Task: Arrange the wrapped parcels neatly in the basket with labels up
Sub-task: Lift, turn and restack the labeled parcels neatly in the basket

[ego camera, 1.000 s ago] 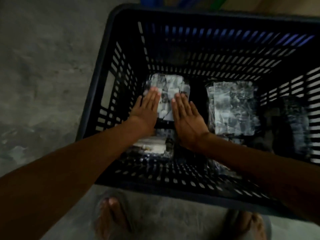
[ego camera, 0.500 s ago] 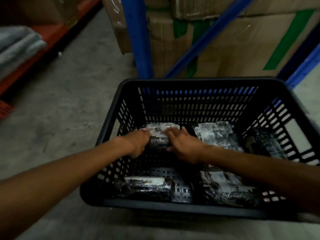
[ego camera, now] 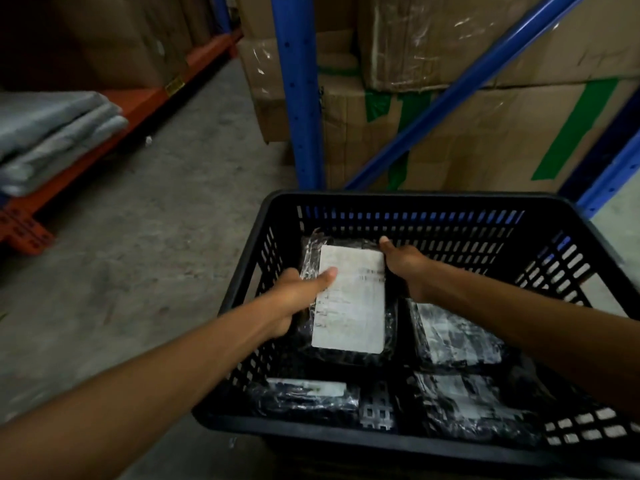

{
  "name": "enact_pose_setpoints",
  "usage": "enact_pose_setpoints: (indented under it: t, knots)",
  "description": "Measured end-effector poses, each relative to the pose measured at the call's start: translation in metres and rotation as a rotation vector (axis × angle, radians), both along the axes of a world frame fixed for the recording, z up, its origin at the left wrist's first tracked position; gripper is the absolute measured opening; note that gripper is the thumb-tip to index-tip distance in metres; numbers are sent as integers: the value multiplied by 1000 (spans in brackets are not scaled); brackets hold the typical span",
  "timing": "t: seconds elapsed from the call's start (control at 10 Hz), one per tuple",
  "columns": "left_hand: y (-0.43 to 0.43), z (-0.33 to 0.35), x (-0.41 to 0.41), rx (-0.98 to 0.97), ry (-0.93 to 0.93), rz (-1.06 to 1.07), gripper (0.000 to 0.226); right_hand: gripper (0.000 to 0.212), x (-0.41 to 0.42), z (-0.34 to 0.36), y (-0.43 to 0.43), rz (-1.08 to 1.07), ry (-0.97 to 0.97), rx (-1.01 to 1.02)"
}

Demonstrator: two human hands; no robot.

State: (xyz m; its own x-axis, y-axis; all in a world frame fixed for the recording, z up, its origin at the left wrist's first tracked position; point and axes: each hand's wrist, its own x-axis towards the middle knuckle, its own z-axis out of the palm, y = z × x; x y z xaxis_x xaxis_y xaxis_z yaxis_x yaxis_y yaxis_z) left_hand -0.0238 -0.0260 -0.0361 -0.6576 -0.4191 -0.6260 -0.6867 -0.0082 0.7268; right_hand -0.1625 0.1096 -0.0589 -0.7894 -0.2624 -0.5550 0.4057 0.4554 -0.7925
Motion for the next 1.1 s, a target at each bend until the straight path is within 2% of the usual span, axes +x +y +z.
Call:
enact_pose_setpoints:
  t: [0.1, 0.2, 0.4, 0.5, 0.6, 0.7, 0.8, 0.9, 1.0, 1.1]
  knots:
    - [1, -24, -13, -175, -24, 102, 102, 60, 15, -16, -8, 7, 1, -71]
    - [-4, -42, -29, -309, -88, 78, 77, 51, 29, -42, -17, 83, 1, -53]
    - [-15, -71, -49, -445, -265, -73, 50, 93, 26, -78, -38, 255, 220, 222]
    - [-19, -74, -57, -455, -320, -102, 42, 97, 23, -83, -41, 344, 276, 289]
    - [-13, -54, -55, -381, -309, -121, 46, 88, 24, -68, -29, 485, 374, 387]
    - [-6, -36, -48, -462, -266, -282, 59, 73, 41, -36, 3, 733, 583, 374]
    - [-6, 17, -12, -535, -314, -577, 61, 85, 64, -7, 44, 998, 540, 193]
    - [-15, 38, 16, -537, -365, -984, 57, 90, 87, 5, 63, 1238, 531, 148]
    - [-6, 34, 47, -589, -571, -1398, 65, 78, 109, 1, 56, 1340, 522, 74]
    - [11, 27, 58, -642, -649, -1532, 44, 51, 126, -8, 44, 1370, 650, 37]
